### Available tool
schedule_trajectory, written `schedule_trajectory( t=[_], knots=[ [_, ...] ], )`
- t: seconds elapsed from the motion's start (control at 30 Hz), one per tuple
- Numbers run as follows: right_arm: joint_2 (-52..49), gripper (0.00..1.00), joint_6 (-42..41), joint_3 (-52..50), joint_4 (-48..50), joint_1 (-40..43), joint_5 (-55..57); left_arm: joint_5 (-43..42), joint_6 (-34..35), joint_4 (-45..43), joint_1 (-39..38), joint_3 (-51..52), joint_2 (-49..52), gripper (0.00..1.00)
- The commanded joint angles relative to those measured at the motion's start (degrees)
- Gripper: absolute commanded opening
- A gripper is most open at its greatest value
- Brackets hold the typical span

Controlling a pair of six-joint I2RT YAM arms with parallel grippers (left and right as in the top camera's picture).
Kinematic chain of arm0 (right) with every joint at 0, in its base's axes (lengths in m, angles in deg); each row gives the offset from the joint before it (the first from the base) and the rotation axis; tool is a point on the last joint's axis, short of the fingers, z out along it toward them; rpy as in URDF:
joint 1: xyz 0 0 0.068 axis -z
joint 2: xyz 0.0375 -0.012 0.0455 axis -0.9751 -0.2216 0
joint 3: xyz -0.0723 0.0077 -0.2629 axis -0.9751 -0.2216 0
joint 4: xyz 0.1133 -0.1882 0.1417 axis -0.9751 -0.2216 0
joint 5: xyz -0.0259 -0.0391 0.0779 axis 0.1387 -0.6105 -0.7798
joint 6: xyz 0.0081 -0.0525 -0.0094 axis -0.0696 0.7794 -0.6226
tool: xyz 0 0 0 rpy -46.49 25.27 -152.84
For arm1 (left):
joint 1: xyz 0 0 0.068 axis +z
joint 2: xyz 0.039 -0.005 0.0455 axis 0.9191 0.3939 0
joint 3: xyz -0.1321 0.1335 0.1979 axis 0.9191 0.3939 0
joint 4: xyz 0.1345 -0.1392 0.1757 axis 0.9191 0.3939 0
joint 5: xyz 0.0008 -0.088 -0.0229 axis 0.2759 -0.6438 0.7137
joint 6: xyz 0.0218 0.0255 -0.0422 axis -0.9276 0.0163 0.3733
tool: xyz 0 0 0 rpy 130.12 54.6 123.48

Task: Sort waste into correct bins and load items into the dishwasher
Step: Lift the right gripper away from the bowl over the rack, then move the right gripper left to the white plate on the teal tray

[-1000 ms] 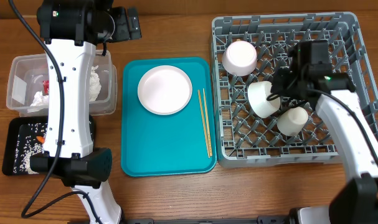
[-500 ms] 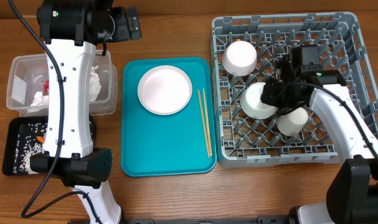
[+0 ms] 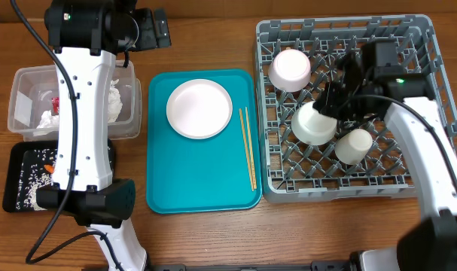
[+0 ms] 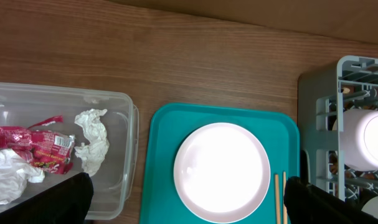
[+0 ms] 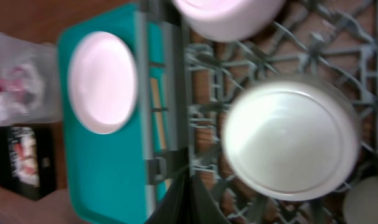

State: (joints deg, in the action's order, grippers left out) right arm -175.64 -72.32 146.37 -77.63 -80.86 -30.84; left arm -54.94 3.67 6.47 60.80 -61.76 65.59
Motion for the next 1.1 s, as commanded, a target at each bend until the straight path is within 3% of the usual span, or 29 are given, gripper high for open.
schedule_trajectory(
  t=[0.0,0.13,0.17,0.33,0.77,1.07],
  knots=[
    [3.82,0.08,0.07,2.10,-0.24,-3.28,-3.34,0.55,0.59,-0.15,-0.39,-1.11,-1.33,1.00],
    [3.65,0.21,0.04,1.53,-0.09,-7.98,-3.34,0.55,0.59,-0.15,-0.39,-1.11,-1.33,1.00],
    [3.56,0.28,0.02,1.25,0.48,-9.29,-3.34,0.55,0.59,-0.15,-0.39,-1.11,-1.33,1.00],
    [2.62,0.39,0.02,-0.46,7.37,-16.63,-3.28,0.55,0.59,-0.15,-0.39,-1.11,-1.33,1.00],
    [-8.59,0.40,-7.50,-0.59,25.57,-31.08,10.27,-0.11,0.63,-1.01,-0.39,-1.11,-1.33,1.00],
    [-16.70,0.40,-7.52,-0.59,29.55,-33.35,16.24,0.90,0.61,-3.17,-0.39,-1.11,-1.33,1.00]
  ],
)
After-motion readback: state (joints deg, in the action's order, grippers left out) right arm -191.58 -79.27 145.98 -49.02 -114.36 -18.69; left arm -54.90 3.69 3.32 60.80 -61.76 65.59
